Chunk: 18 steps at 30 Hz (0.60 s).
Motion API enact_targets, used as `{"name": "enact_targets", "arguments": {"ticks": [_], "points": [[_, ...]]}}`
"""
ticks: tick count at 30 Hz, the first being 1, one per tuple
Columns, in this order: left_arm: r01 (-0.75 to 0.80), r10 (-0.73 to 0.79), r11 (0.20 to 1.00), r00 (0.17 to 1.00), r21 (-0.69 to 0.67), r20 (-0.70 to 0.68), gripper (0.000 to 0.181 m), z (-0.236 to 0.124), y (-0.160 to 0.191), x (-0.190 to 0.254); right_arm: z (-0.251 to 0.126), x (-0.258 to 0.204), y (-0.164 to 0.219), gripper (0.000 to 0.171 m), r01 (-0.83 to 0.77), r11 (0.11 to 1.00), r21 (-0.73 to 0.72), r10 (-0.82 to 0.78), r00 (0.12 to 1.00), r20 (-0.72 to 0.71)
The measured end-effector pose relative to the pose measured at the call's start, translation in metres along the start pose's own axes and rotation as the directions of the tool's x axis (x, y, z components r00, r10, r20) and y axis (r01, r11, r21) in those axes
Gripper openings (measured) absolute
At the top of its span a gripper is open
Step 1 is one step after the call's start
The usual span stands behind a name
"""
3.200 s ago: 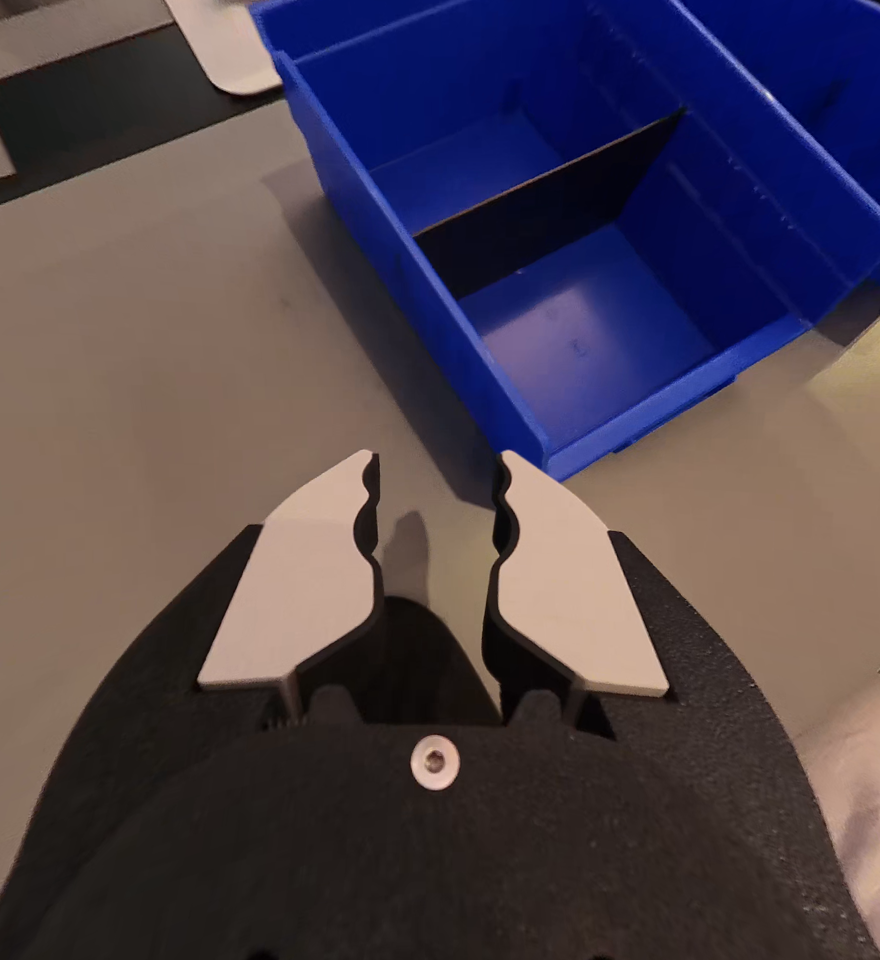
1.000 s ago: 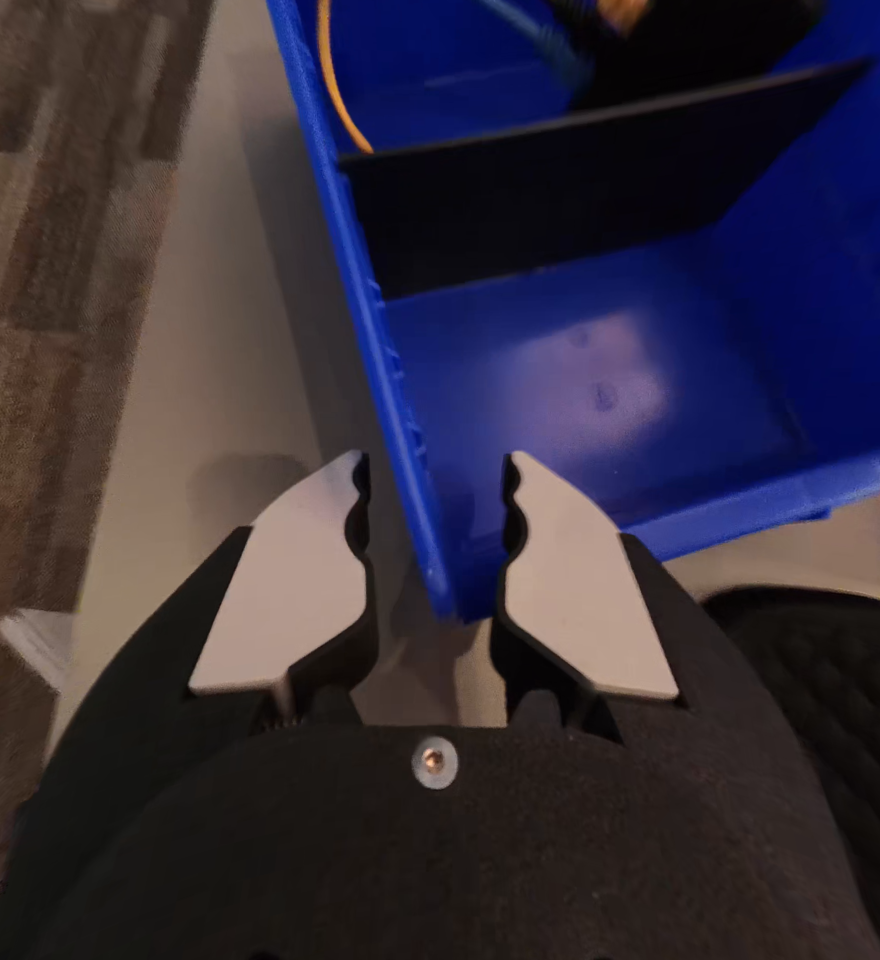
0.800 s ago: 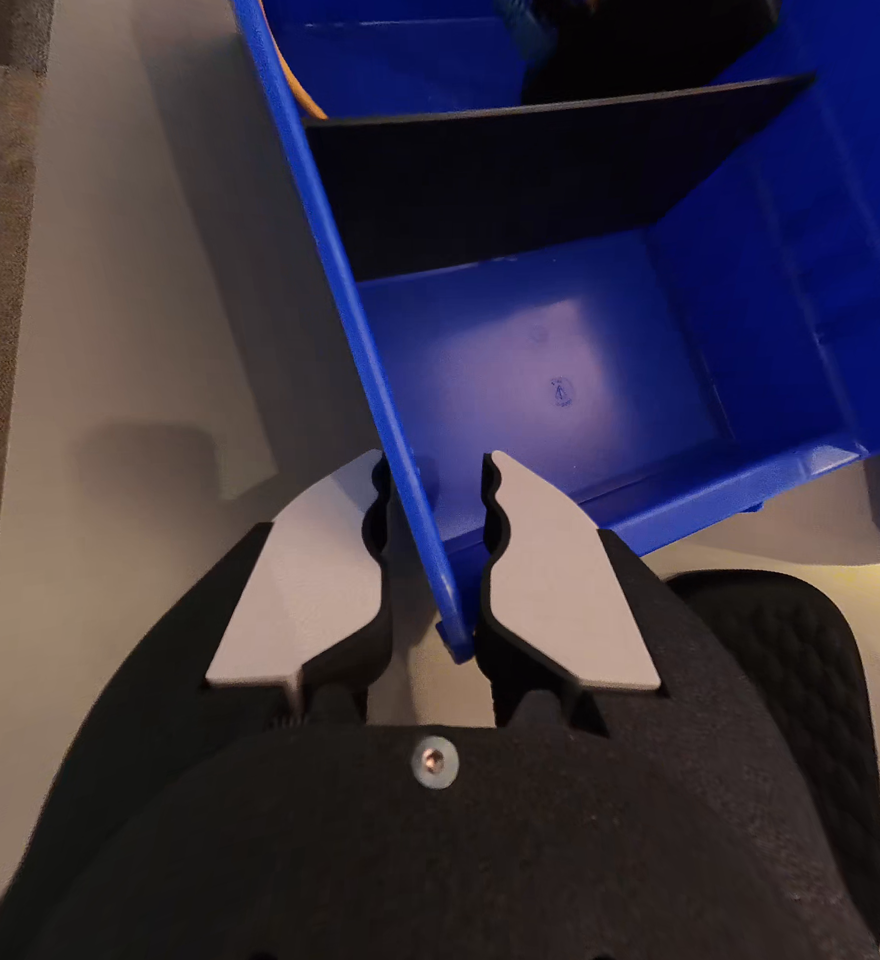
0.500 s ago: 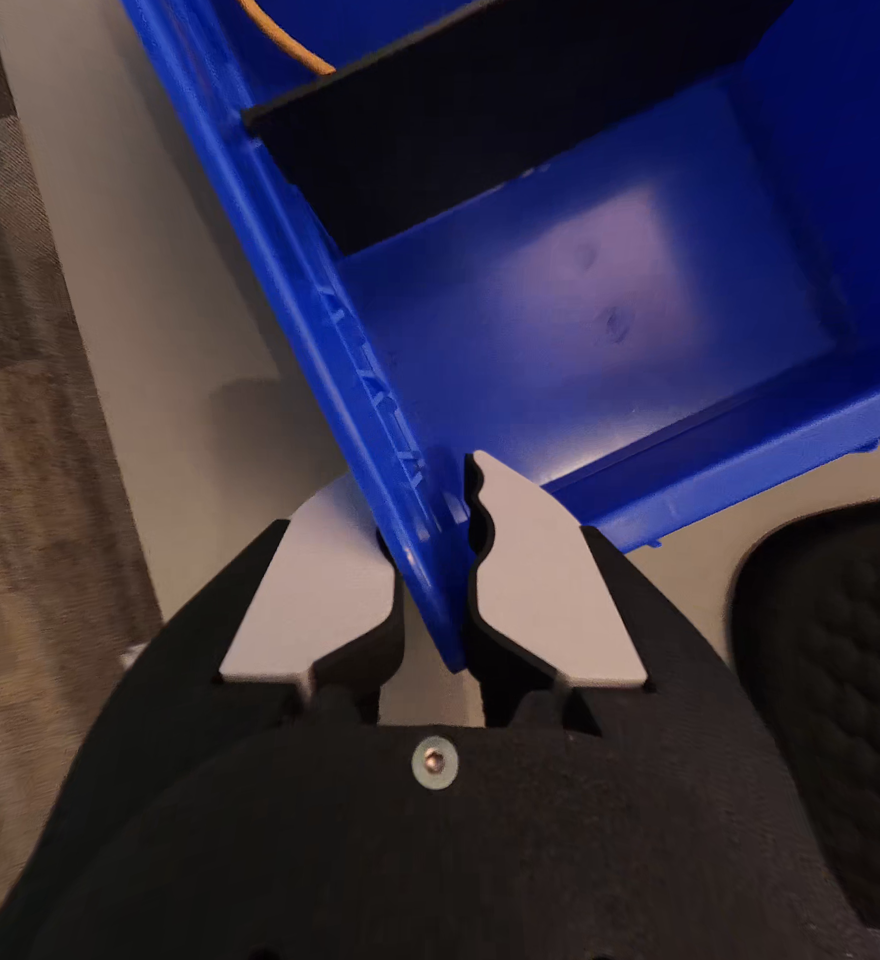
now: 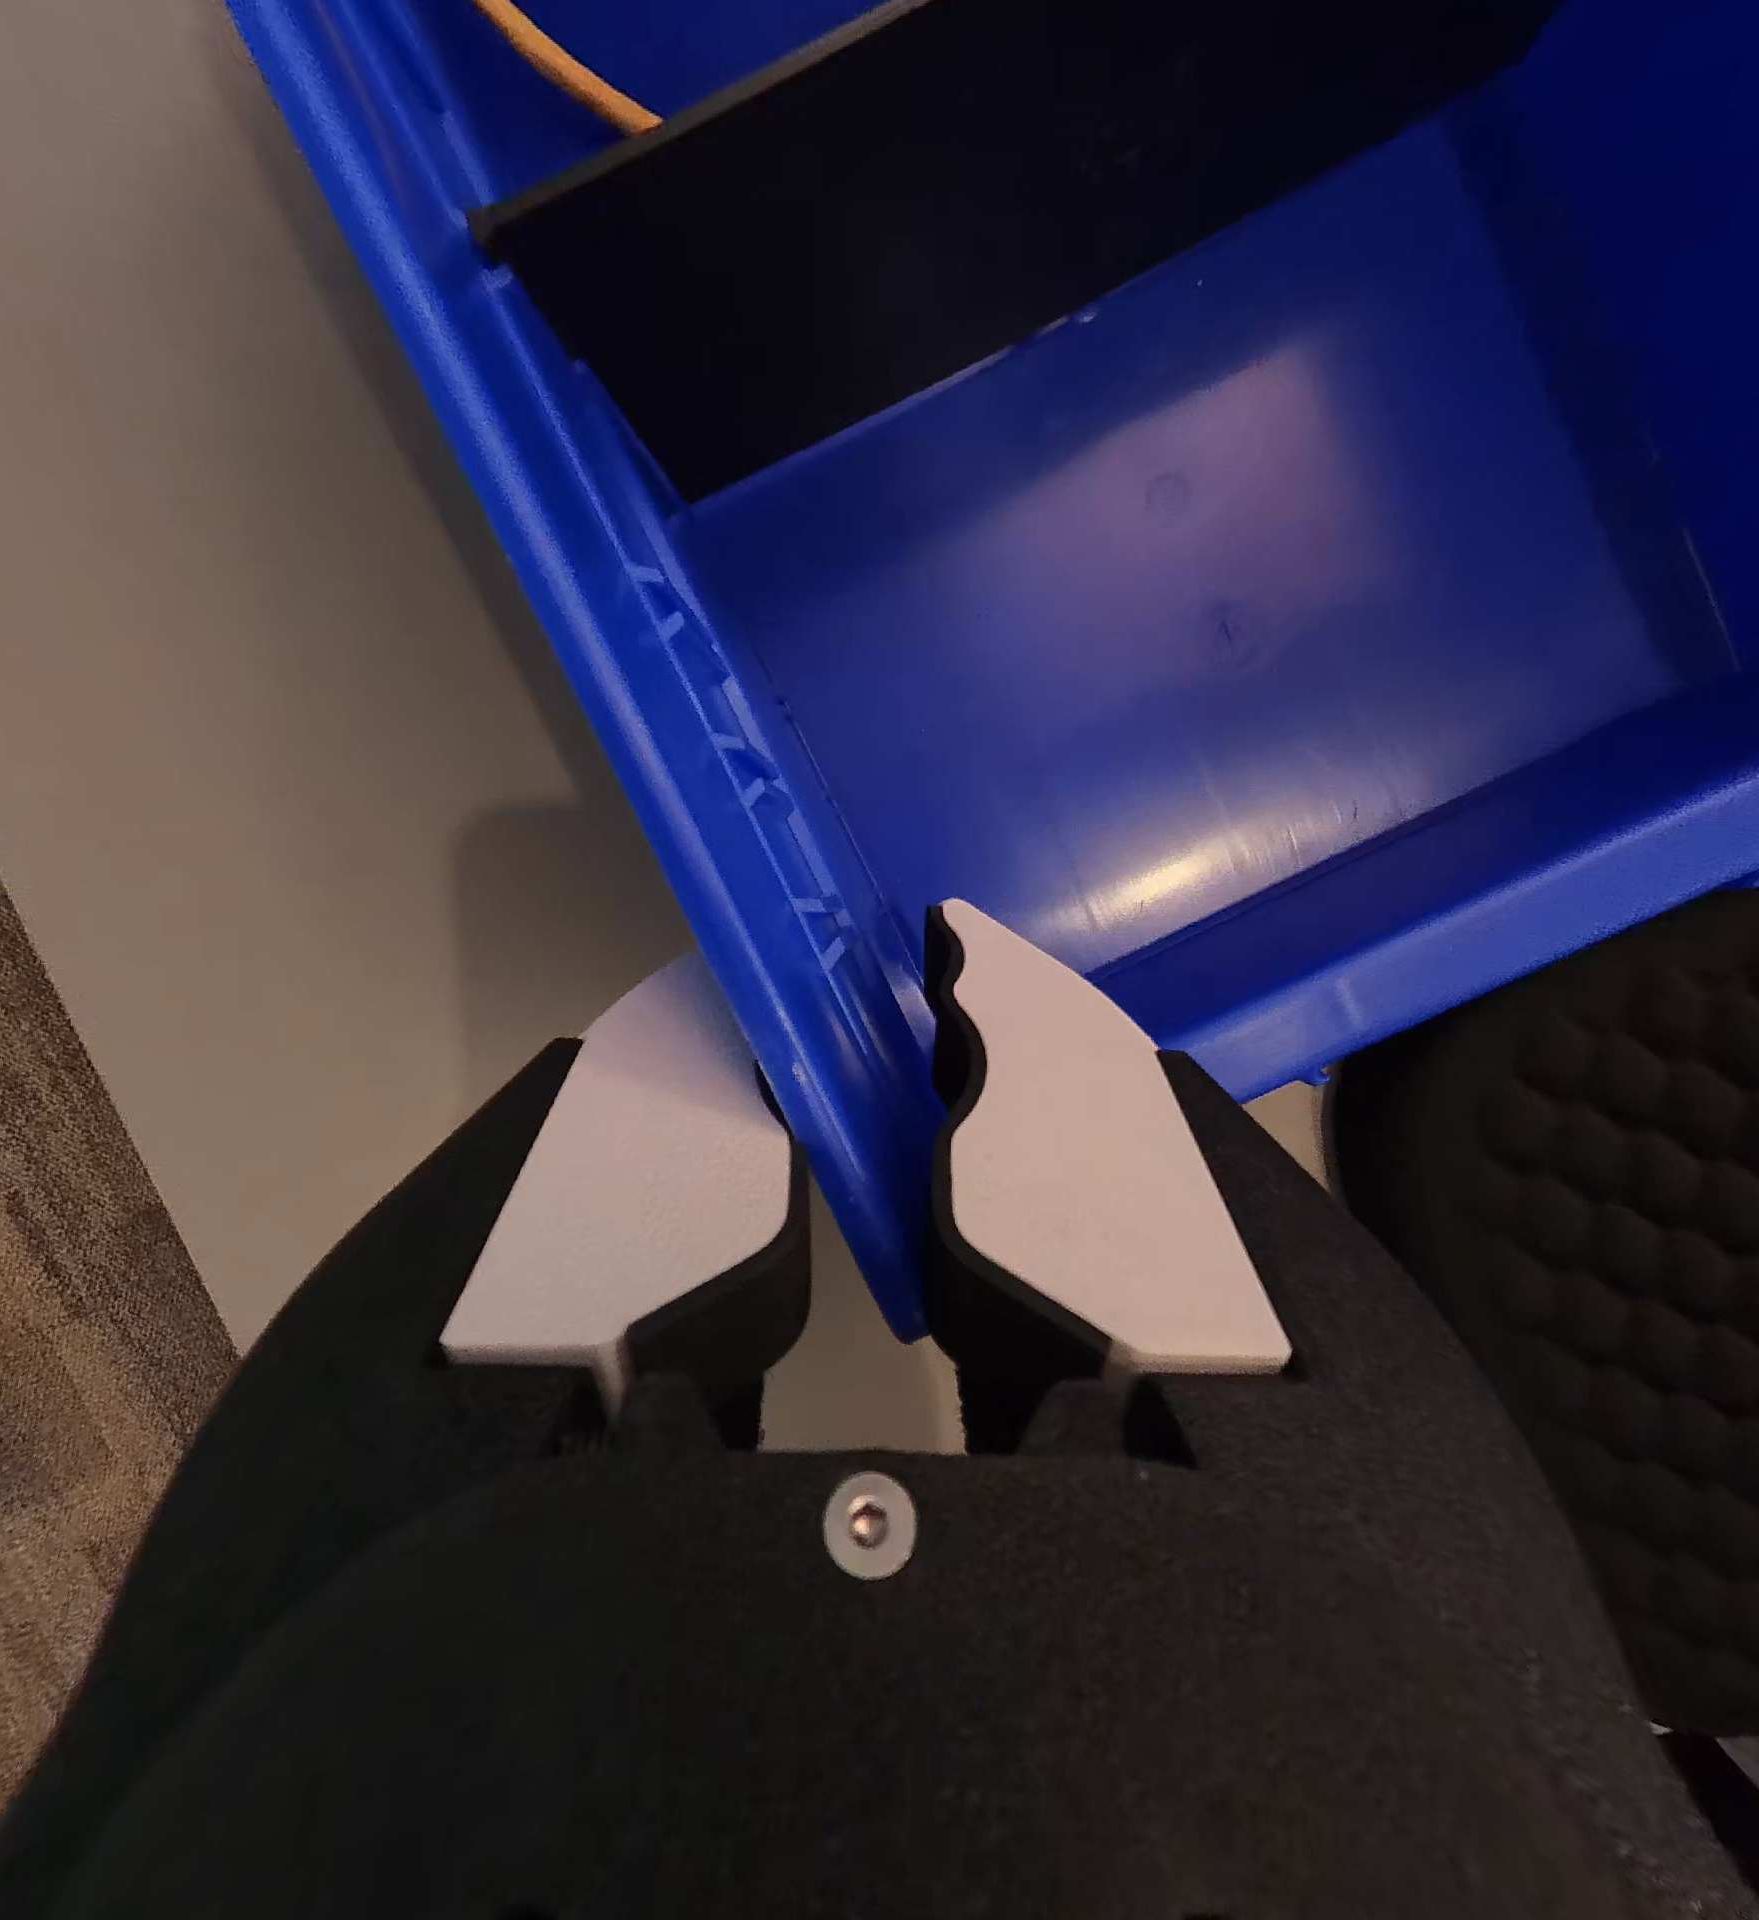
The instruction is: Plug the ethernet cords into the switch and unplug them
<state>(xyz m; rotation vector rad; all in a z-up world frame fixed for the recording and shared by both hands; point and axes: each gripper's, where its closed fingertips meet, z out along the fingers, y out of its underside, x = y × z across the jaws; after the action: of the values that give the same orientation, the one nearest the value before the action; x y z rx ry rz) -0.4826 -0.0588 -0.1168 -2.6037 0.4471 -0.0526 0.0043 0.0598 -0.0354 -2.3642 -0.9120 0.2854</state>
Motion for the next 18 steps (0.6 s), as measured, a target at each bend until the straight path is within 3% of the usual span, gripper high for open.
{"name": "enact_targets", "arguments": {"ticks": [8,12,16,18], "points": [[0.046,-0.046,0.999,0.999,0.016,-0.01,0.02,0.0,-0.001,0.003,0.009,0.002,0.011,0.075,-0.21,0.974,-0.084,0.212,0.977,0.018],[0.224,-0.211,0.968,0.971,0.112,-0.115,0.042,-0.01,-0.011,0.0,0.022,-0.008,0.017,0.083,-0.278,0.945,-0.173,0.286,0.958,0.017],[0.369,-0.316,0.896,0.921,0.248,-0.227,0.042,-0.032,-0.028,-0.008,0.043,-0.03,0.026,0.075,-0.3,0.918,-0.259,0.327,0.942,0.068],[0.367,-0.327,0.899,0.926,0.241,-0.191,0.046,-0.036,-0.027,-0.012,0.054,-0.034,0.04,0.052,-0.271,0.894,-0.358,0.309,0.95,0.053]]}}
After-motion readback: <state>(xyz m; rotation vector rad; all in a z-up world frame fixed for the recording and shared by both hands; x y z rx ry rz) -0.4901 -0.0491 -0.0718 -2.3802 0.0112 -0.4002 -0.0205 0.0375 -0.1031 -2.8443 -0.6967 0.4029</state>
